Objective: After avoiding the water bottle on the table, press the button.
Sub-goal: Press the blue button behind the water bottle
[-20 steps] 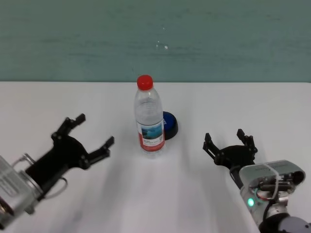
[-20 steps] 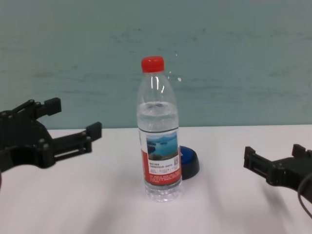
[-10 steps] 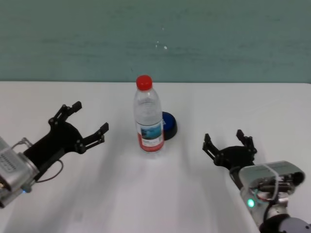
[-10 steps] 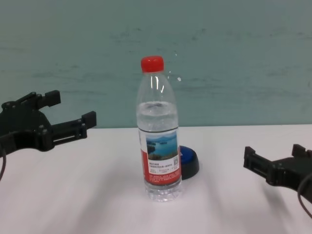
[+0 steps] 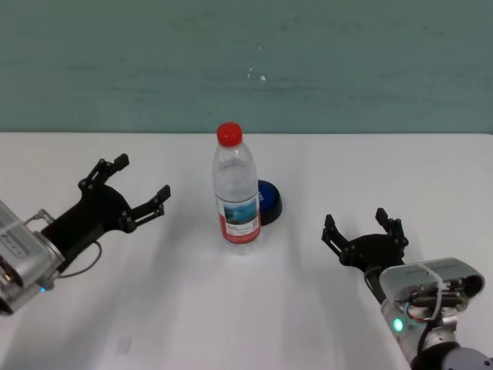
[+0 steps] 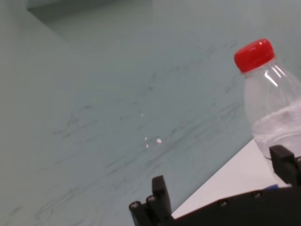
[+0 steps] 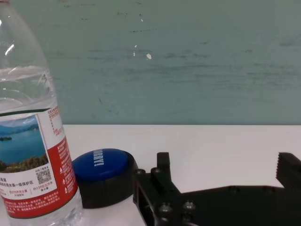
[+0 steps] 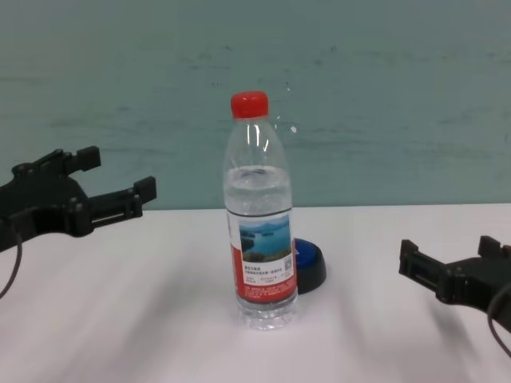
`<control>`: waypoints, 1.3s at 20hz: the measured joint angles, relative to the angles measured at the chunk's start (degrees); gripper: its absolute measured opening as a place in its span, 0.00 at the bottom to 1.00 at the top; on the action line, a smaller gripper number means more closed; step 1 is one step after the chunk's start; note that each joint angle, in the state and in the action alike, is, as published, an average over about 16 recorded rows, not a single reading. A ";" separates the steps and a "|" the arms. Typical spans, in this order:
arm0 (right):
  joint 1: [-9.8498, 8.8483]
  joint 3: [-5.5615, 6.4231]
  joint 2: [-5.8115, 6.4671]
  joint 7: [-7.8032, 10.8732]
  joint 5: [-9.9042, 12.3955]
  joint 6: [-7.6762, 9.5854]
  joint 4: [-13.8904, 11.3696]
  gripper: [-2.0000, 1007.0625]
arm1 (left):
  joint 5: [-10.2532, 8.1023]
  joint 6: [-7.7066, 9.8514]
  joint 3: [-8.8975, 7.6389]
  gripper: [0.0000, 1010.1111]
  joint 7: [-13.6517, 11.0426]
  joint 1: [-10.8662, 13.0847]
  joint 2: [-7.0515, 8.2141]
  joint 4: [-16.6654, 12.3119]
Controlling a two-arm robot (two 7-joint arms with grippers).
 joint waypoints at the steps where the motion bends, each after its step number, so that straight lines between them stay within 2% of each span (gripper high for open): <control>1: 0.00 0.00 0.00 0.00 0.00 0.00 0.00 1.00 | -0.04 -0.20 0.17 0.99 -0.13 -0.52 -0.11 0.62; 13: 0.00 0.00 0.00 0.00 0.00 0.00 0.00 1.00 | 0.09 -2.27 2.70 0.99 -1.64 -6.80 -1.92 7.99; 26: 0.00 0.00 0.00 0.00 0.00 0.00 0.00 1.00 | 0.82 -4.76 6.03 0.99 -2.71 -14.58 -5.73 18.33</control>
